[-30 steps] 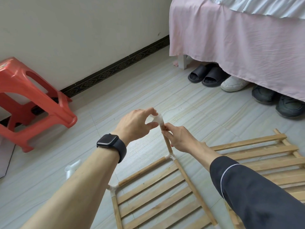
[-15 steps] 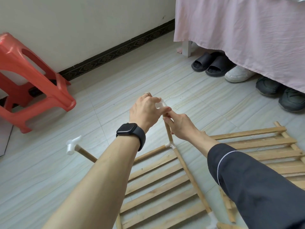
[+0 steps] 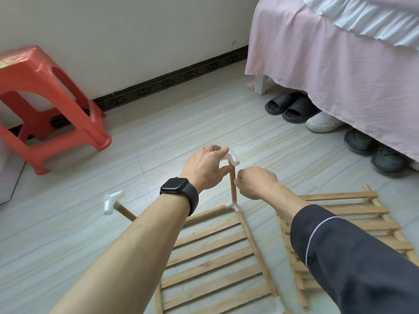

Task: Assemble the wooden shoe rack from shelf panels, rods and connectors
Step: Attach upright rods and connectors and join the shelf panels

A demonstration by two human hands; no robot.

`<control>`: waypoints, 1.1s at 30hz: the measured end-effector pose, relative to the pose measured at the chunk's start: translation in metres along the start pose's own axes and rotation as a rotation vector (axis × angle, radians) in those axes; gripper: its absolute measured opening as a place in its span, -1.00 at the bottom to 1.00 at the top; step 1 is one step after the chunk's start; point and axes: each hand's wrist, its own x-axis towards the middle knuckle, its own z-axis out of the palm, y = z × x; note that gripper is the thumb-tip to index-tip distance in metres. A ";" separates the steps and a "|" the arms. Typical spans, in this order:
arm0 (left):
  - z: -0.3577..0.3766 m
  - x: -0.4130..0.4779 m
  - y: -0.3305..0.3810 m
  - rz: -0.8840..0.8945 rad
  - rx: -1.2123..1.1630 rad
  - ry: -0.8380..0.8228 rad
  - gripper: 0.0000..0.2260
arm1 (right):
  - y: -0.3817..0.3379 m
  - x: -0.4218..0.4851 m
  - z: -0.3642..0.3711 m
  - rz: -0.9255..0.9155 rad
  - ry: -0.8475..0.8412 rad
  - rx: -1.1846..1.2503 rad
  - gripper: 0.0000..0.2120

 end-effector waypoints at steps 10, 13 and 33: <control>-0.102 -0.173 -0.061 -0.303 -0.097 0.132 -0.57 | -0.104 -0.140 -0.106 -0.304 0.084 -0.073 -0.72; -0.098 -0.243 -0.091 -0.394 -0.125 0.111 -0.61 | -0.155 -0.186 -0.089 -0.424 0.019 -0.040 -0.73; 0.118 -0.481 -0.213 -0.772 -0.466 -0.341 -0.54 | -0.308 -0.290 0.219 -0.599 -0.460 -0.268 -0.67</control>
